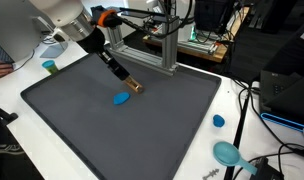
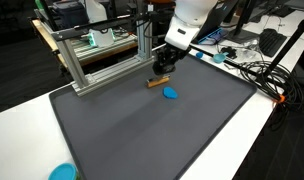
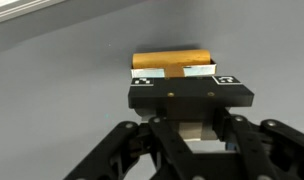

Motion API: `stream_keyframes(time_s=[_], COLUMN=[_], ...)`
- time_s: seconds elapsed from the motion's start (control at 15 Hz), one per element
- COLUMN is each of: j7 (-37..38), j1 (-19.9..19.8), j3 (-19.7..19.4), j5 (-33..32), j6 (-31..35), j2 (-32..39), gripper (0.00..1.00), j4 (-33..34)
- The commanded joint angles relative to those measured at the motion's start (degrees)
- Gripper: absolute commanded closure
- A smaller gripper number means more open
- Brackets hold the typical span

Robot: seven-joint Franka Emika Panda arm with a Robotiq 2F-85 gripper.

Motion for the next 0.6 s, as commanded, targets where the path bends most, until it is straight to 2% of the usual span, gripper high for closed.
stream_keyframes(time_s=[0.0,0.2,0.53], j7=[-1.65,-5.09,-15.0], j1=[0.07,1.63,3.64], j3=[0.59,1.02,3.24], j5=[0.66,-1.94,-6.27], j6=[2.14,7.22,4.0], j2=[-0.66,-5.03,-11.14], gripper=[0.79,0.79,0.79], j4=[-1.52,-5.73,-7.45])
